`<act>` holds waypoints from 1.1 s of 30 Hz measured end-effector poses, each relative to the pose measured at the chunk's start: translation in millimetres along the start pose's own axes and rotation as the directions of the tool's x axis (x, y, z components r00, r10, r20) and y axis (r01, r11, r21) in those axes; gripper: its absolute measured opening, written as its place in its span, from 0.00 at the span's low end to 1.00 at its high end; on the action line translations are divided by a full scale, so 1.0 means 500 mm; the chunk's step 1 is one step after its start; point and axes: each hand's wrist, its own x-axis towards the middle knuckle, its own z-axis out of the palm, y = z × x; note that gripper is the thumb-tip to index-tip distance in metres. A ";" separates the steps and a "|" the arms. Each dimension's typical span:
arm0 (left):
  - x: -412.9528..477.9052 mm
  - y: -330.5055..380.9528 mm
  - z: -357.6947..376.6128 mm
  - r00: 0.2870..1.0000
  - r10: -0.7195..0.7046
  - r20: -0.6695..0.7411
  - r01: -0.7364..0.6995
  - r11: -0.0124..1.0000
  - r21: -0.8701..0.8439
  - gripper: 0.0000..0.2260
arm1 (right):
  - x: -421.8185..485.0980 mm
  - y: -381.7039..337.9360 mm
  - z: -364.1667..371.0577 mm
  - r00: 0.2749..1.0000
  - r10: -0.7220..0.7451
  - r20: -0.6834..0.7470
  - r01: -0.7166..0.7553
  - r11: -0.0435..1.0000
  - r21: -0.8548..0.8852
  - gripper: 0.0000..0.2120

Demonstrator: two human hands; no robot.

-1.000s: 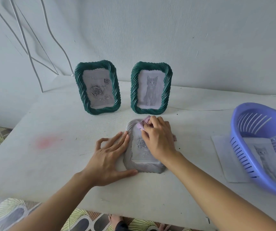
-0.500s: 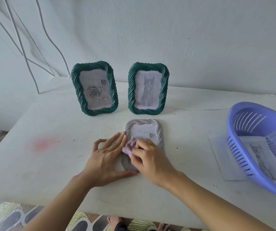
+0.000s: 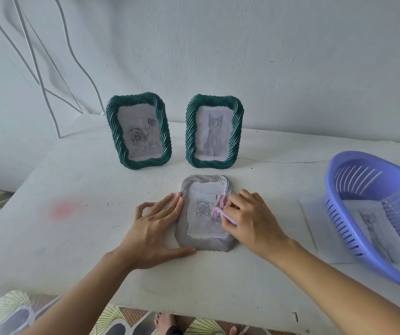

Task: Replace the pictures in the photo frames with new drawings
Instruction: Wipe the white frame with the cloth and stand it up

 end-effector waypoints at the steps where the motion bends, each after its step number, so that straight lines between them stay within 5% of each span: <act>1: 0.000 0.000 0.000 1.000 -0.001 0.001 0.001 1.000 -0.001 0.49 | 0.009 0.001 0.005 0.999 0.036 -0.002 -0.036 0.999 0.006 0.13; 6: 0.000 0.003 -0.003 1.000 -0.005 -0.020 0.004 0.999 -0.039 0.50 | 0.046 0.009 0.013 0.960 0.273 0.062 -0.279 0.943 0.180 0.18; 12: 0.010 0.000 -0.015 0.999 -0.038 0.027 0.041 0.994 -0.104 0.49 | 0.059 0.007 -0.036 0.780 0.621 0.080 -0.554 0.625 0.550 0.20; 18: 0.043 0.031 -0.045 0.955 -0.271 -0.118 0.226 0.928 -0.296 0.29 | 0.074 -0.027 -0.068 0.713 0.690 0.124 -0.479 0.351 0.804 0.17; 20: 0.057 0.049 -0.064 0.934 -0.333 -0.132 0.233 0.845 -0.481 0.23 | 0.086 -0.047 -0.078 0.711 0.688 0.147 -0.444 0.277 0.852 0.16; 23: 0.064 0.084 -0.115 0.945 -0.323 -0.045 0.164 0.589 -0.791 0.13 | 0.114 -0.083 -0.083 0.727 0.653 0.213 -0.421 0.178 0.889 0.11; 25: 0.058 0.097 -0.150 0.936 -0.349 -0.036 0.135 0.454 -0.881 0.12 | 0.137 -0.109 -0.073 0.712 0.621 0.328 -0.415 -0.006 0.910 0.08; 28: 0.043 0.073 -0.181 0.904 -0.416 -0.095 0.100 0.423 -0.900 0.10 | 0.174 -0.151 -0.053 0.683 0.578 0.447 -0.399 -0.218 0.891 0.08; 30: 0.026 0.033 -0.194 0.885 -0.457 -0.088 0.143 0.446 -0.883 0.08 | 0.196 -0.176 -0.030 0.703 0.550 0.451 -0.415 -0.199 0.888 0.07; 33: -0.007 -0.030 -0.210 0.843 -0.537 -0.036 0.227 0.414 -0.882 0.07 | 0.222 -0.207 0.009 0.765 0.506 0.399 -0.454 -0.017 0.891 0.05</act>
